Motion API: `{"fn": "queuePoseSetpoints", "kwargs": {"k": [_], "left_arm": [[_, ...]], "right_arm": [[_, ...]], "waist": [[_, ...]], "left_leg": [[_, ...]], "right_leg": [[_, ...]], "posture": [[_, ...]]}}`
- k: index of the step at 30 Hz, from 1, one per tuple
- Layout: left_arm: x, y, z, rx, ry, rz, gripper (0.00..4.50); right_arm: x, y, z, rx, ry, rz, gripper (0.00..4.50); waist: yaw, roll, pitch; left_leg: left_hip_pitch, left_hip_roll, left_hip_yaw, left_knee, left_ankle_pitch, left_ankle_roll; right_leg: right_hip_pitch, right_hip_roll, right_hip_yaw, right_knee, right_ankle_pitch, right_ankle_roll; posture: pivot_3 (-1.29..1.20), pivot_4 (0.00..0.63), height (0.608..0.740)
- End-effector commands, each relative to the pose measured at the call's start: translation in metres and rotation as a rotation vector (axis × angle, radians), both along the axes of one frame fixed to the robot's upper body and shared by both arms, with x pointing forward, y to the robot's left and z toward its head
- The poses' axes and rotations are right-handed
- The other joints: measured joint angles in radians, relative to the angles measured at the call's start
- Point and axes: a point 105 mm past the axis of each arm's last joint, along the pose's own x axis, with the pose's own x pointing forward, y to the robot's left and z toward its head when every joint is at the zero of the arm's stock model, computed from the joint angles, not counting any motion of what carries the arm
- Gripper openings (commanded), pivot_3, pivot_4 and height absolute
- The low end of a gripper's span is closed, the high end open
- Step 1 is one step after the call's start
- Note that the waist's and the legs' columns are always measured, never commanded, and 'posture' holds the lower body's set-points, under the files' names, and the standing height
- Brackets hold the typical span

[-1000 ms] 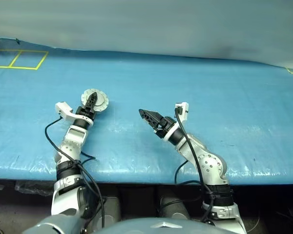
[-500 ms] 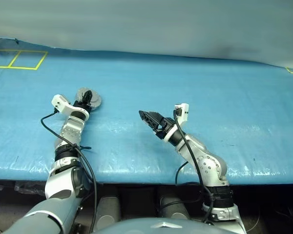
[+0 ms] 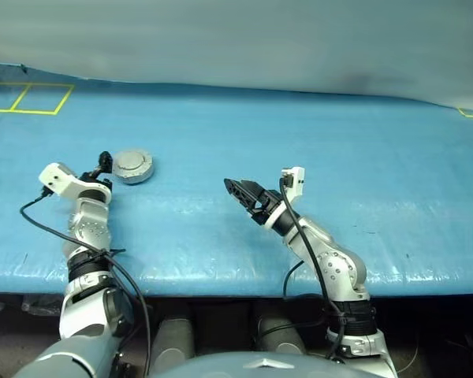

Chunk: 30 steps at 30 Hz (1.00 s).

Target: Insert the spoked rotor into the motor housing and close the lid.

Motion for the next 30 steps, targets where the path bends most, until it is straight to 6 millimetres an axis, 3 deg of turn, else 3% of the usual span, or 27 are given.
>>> {"fn": "queuePoseSetpoints", "kwargs": {"k": [1, 4, 8, 10, 12, 15, 19, 23, 25, 30], "left_arm": [[-0.001, 0.008, 0.038, 0.129, -0.115, 0.028, 4.49], [0.000, -0.002, 0.068, 0.249, -0.236, -0.021, 4.49], [-0.007, -0.077, 0.101, 0.386, -0.467, -0.468, 4.49], [-0.017, -0.114, 0.100, 0.462, -0.484, -0.702, 4.49], [-0.025, -0.133, 0.095, 0.518, -0.467, -0.832, 4.49], [-0.052, -0.177, 0.076, 0.608, -0.425, -1.152, 4.49], [-0.068, -0.194, 0.047, 0.739, -0.305, -1.340, 4.49], [-0.074, -0.198, 0.037, 0.778, -0.289, -1.401, 4.49], [-0.080, -0.203, 0.032, 0.780, -0.287, -1.446, 4.50], [-0.093, -0.212, 0.017, 0.786, -0.267, -1.536, 4.50]], "right_arm": [[0.002, -0.001, 0.015, -0.009, -0.081, -0.008, 3.91], [0.004, -0.007, 0.017, -0.092, -0.157, -0.028, 3.91], [0.006, -0.017, 0.020, -0.250, -0.298, -0.046, 3.91], [0.009, -0.024, 0.023, -0.304, -0.352, -0.056, 3.91], [0.010, -0.028, 0.025, -0.330, -0.383, -0.058, 3.91], [0.008, -0.041, 0.029, -0.406, -0.457, -0.026, 3.91], [0.000, -0.050, 0.023, -0.488, -0.485, 0.070, 3.91], [-0.001, -0.064, 0.015, -0.581, -0.472, 0.092, 3.91], [-0.001, -0.069, 0.012, -0.602, -0.464, 0.100, 4.42], [0.005, -0.080, 0.009, -0.674, -0.481, 0.033, 4.47]], "waist": [[0.006, 0.000, 0.000], [0.012, -0.001, 0.000], [0.014, -0.001, -0.001], [0.012, -0.001, -0.001], [0.009, 0.000, -0.001], [-0.003, 0.000, 0.000], [-0.002, 0.000, 0.000], [0.001, 0.000, 0.000], [0.003, 0.000, 0.000], [0.003, 0.000, 0.000]], "left_leg": [[0.000, 0.000, 0.000, 0.000, 0.000, 0.000], [-0.001, -0.001, 0.000, 0.001, 0.000, 0.000], [-0.001, -0.001, 0.001, 0.001, 0.000, -0.001], [-0.001, -0.002, 0.002, 0.001, 0.000, -0.001], [-0.001, -0.002, 0.002, 0.000, 0.000, -0.001], [0.000, -0.001, 0.002, 0.000, 0.000, -0.001], [0.002, 0.000, 0.002, -0.001, 0.000, -0.001], [0.003, 0.000, 0.002, 0.000, 0.000, -0.001], [0.003, 0.000, 0.002, 0.000, 0.000, -0.001], [0.003, 0.000, 0.003, -0.001, 0.000, -0.001]], "right_leg": [[0.000, 0.000, 0.000, 0.000, 0.000, 0.000], [0.000, -0.001, 0.000, -0.001, 0.000, -0.001], [0.000, -0.002, 0.000, -0.002, -0.001, -0.002], [0.000, -0.002, 0.001, -0.002, -0.001, -0.002], [0.000, -0.002, 0.001, -0.002, -0.001, -0.002], [0.000, -0.001, 0.002, -0.001, -0.002, -0.004], [0.000, 0.000, 0.002, 0.000, -0.004, -0.005], [0.001, 0.000, 0.002, 0.001, -0.006, -0.002], [0.001, -0.001, 0.002, 0.001, -0.006, -0.002], [0.001, -0.001, 0.002, 0.001, -0.006, -0.003]], "posture": [[0.00, 0.150, 0.740], [0.00, 0.150, 0.740], [0.00, 0.150, 0.740], [0.00, 0.150, 0.740], [0.00, 0.150, 0.740], [0.00, 0.150, 0.740], [0.00, 0.150, 0.740], [0.00, 0.150, 0.740], [0.00, 0.150, 0.740], [0.00, 0.150, 0.740]]}}
